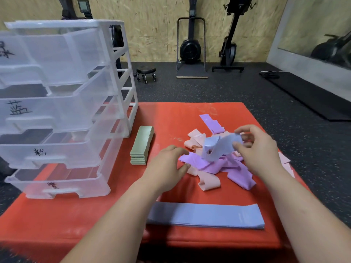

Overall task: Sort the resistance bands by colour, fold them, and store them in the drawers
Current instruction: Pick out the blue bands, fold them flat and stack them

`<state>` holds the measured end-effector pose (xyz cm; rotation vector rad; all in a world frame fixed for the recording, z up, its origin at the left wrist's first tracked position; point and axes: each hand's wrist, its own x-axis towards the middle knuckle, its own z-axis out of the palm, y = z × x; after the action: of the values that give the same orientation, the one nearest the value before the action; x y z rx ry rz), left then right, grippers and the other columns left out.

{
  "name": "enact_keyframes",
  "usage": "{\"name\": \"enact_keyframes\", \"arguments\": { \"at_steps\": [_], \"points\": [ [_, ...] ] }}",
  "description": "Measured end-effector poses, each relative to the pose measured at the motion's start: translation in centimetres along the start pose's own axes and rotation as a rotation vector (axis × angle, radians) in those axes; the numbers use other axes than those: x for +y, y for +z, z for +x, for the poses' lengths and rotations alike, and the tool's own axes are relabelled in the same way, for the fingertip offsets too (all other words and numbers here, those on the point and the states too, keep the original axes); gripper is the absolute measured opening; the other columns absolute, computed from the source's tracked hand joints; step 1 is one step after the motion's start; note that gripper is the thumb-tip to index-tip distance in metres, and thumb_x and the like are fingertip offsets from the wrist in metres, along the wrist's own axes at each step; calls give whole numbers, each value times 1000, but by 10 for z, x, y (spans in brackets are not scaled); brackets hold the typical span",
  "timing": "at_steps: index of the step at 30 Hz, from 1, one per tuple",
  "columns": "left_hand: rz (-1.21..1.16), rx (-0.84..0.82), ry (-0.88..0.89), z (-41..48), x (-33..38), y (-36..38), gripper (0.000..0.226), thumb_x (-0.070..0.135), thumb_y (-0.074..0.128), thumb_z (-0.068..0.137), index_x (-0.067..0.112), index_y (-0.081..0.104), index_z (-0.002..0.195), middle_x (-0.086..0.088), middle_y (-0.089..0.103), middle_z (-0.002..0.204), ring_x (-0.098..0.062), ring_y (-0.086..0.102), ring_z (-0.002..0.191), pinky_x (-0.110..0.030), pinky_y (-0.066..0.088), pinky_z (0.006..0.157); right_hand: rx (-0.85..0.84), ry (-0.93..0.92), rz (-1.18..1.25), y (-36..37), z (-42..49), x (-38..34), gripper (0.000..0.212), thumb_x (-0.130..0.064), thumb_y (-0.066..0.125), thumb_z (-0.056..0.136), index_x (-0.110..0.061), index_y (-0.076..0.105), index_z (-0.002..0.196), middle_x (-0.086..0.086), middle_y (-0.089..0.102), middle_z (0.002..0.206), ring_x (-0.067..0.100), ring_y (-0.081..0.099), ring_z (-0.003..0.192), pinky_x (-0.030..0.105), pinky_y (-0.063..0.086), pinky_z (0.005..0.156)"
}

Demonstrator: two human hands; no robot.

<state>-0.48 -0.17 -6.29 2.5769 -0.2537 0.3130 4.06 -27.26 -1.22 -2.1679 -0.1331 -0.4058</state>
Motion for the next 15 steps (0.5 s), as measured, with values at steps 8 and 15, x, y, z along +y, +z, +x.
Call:
{"name": "enact_keyframes", "arguments": {
  "at_steps": [8,15],
  "points": [
    [-132,59,13,-4,24,4,32,32,72,95,33,66,126,11,65,120,-10,65,103,-38,54,93,-108,33,249,-23,-14,3,36,0,80,86,-22,74,112,-6,80,84,16,75,78,32,61,77],
    [-412,119,12,0,47,7,42,33,73,97,38,61,137,19,66,123,-2,64,109,-31,56,91,-215,8,416,-25,-12,-2,24,-5,74,94,-20,76,112,-6,81,100,9,76,95,20,57,78]
  ]
}}
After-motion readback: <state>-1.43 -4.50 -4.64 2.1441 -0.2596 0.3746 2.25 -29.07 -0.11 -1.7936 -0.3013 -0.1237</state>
